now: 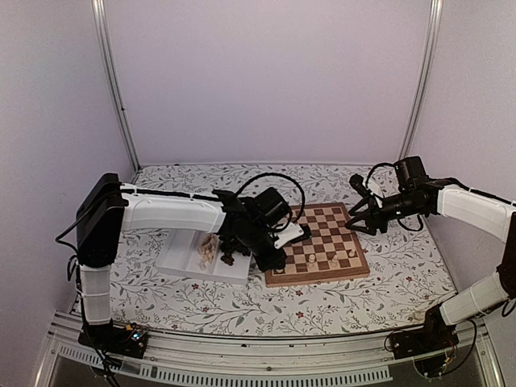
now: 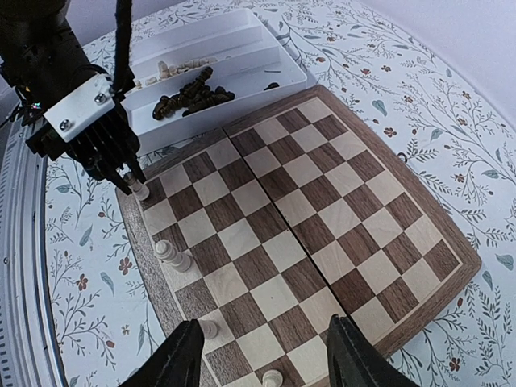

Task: Set up the chess pieces on the board
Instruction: Place the chess piece on the chessboard.

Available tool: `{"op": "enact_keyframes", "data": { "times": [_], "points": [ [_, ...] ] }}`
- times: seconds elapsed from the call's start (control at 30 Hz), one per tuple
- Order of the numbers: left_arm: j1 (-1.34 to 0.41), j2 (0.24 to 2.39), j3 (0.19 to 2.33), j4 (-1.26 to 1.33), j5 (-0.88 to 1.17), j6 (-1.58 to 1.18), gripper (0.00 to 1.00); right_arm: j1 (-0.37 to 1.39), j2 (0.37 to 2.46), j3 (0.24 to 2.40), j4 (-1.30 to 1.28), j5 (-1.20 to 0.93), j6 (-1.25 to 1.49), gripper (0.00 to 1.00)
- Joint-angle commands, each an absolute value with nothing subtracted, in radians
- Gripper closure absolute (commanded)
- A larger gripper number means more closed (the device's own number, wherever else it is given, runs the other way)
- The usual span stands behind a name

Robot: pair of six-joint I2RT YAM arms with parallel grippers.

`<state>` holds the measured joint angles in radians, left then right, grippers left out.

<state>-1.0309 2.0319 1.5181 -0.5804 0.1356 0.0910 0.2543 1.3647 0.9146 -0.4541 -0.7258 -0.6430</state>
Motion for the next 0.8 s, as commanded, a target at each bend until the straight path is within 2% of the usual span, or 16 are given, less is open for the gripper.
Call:
{"op": "enact_keyframes", "data": {
  "times": [0.0,0.47,0.77],
  "points": [
    [-1.023,2.04,1.545,-0.618,0.104,0.075,0.89,0.251,1.372,0.907,-0.441,-0.732,-0.641,0.45],
    [-1.023,2.077,1.574,-0.606,0.097,0.06,0.85,0.252,1.38,0.907,-0.449,-0.74,-0.644,0.45],
    [-1.023,2.066,1.572,-0.609,0.099,0.058,0.68,0.251,1.385,0.91,-0.456,-0.747,-0.647,0.45]
  ]
}}
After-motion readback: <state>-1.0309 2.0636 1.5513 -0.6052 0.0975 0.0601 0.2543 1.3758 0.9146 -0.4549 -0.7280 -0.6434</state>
